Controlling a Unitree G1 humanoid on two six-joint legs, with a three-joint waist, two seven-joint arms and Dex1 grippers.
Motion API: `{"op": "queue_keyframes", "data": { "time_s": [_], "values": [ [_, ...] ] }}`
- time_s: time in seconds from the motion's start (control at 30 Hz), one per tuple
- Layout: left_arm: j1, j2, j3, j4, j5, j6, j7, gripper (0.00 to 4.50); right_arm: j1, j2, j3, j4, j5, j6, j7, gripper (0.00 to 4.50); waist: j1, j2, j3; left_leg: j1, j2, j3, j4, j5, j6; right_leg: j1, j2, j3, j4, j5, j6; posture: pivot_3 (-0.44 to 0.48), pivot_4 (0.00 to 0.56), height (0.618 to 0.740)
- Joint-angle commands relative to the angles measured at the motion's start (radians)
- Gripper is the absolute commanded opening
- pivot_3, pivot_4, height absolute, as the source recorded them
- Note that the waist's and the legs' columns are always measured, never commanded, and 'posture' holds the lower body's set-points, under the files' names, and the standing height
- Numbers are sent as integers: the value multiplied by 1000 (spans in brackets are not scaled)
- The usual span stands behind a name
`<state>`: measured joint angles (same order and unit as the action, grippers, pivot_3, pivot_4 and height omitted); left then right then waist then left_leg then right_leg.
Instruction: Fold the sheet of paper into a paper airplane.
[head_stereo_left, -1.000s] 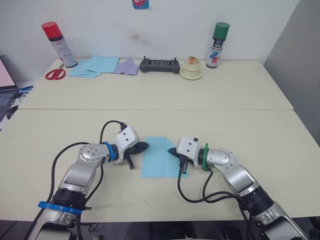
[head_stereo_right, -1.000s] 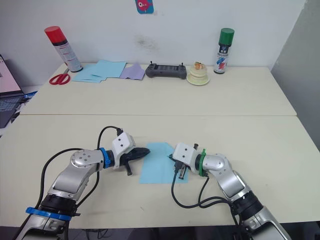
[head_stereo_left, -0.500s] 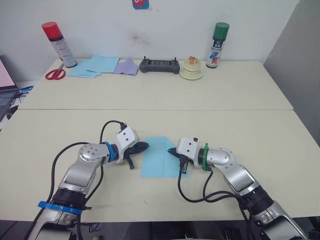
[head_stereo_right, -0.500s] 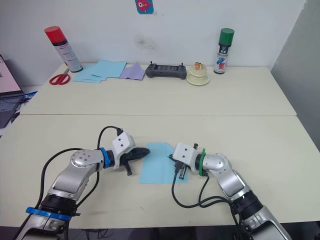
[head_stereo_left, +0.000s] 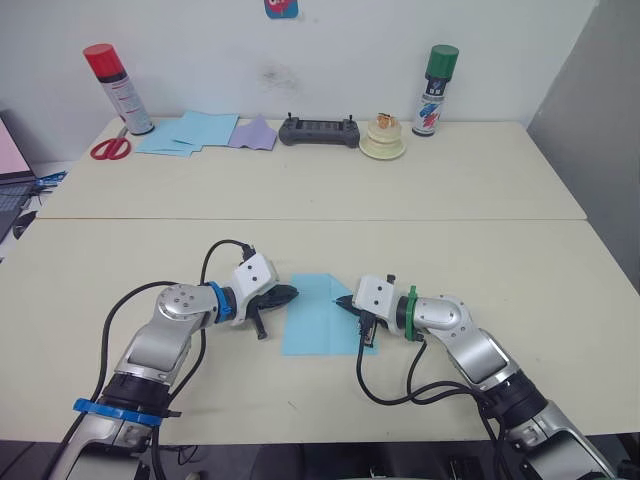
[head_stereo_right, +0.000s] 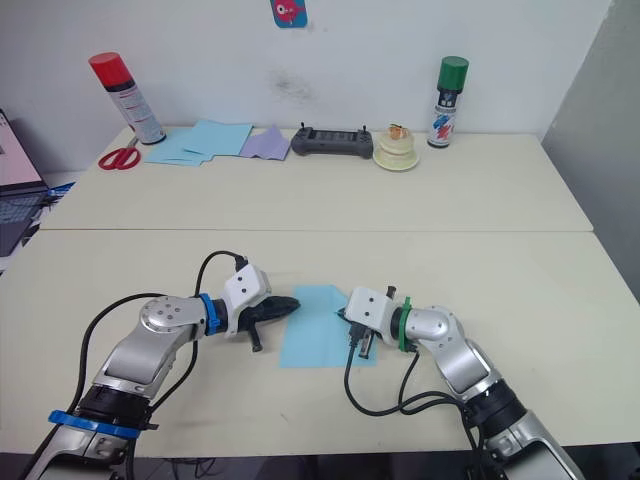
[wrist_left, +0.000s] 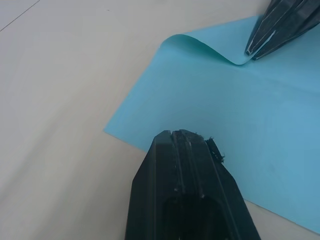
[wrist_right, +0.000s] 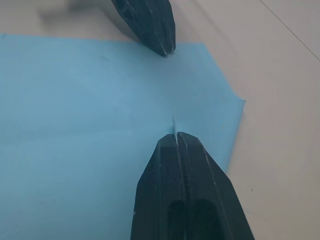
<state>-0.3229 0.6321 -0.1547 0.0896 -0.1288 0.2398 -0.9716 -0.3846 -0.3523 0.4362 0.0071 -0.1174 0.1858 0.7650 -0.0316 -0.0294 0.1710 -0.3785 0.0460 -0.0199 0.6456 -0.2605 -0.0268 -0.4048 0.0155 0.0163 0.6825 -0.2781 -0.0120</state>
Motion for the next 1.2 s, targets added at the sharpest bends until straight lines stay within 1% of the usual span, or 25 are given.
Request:
{"op": "queue_keyframes", "data": {
  "time_s": [0.03, 0.33, 0.4, 0.53, 0.6, 0.67, 0.77, 0.87, 0.97, 1.1, 1.2],
  "values": [
    [31, 9, -47, 21, 29, 11, -28, 0, -6, -14, 3, 18, -20, 10, 5, 16, 0, 0, 0, 0, 0, 0, 0, 0, 0, 0, 0, 0, 0, 0, 0, 0, 150, 740],
    [26, 8, -50, 18, 31, 9, -36, 0, -9, -11, 9, 24, -20, 19, 10, 16, 0, 0, 0, 0, 0, 0, 0, 0, 0, 0, 0, 0, 0, 0, 0, 0, 150, 740],
    [11, 15, -46, -2, 16, 29, -56, 0, -7, -10, 10, 25, -21, 20, 9, 16, 0, 0, 0, 0, 0, 0, 0, 0, 0, 0, 0, 0, 0, 0, 0, 0, 150, 740],
    [-110, 8, -1, -87, -97, 179, -111, 0, -5, -5, 15, 28, -23, 21, 6, 16, 1, 0, 0, 0, -1, 0, 0, 0, 0, 0, 1, -1, 0, 0, 0, 0, 150, 740],
    [-164, -3, 14, -105, -131, 230, -121, 0, -6, -2, 18, 31, -24, 21, 5, 16, 1, -2, 1, -1, -1, -1, 1, 0, 0, 0, 1, -2, 0, 0, 0, 0, 150, 740],
    [-245, -38, 17, -115, -159, 274, -107, 0, -8, 0, 20, 35, -25, 19, 4, 16, 2, -2, 1, -2, -1, -2, 1, 0, 0, 0, 1, -2, 0, 0, 0, 0, 150, 740],
    [-310, -91, -18, -99, -126, 250, -64, 0, -10, 3, 23, 40, -26, 17, 3, 16, -2, -2, 0, -2, -1, -1, 1, 0, 0, 0, 2, -1, 0, 0, 0, 0, 150, 740],
    [-325, -130, -64, -89, -96, 235, -49, 0, -11, 5, 27, 43, -26, 17, 0, 16, -6, -2, 0, 0, -1, 1, 0, 0, 0, 0, 1, 2, 0, 0, 0, 0, 150, 740],
    [-337, -165, -108, -30, -31, 200, 3, 0, -8, 5, 29, 40, -26, 18, -4, 16, -4, -2, 0, -1, 0, -1, 0, 0, 0, 0, 1, 0, 0, 0, 0, 0, 150, 740],
    [-306, -168, -158, 8, 30, 156, 16, 0, -2, 4, 29, 30, -27, 23, -8, 16, -4, -2, 0, 0, 0, -1, 0, 0, 0, 0, 1, 0, 1, 0, 0, 0, 150, 740],
    [-277, -160, -166, 11, 52, 134, 19, 0, 5, 0, 25, 20, -28, 27, -8, 16, -4, -2, 0, 0, 0, -1, 0, 0, 0, 0, 1, 0, 1, 0, 0, 0, 150, 740]
  ]
}}
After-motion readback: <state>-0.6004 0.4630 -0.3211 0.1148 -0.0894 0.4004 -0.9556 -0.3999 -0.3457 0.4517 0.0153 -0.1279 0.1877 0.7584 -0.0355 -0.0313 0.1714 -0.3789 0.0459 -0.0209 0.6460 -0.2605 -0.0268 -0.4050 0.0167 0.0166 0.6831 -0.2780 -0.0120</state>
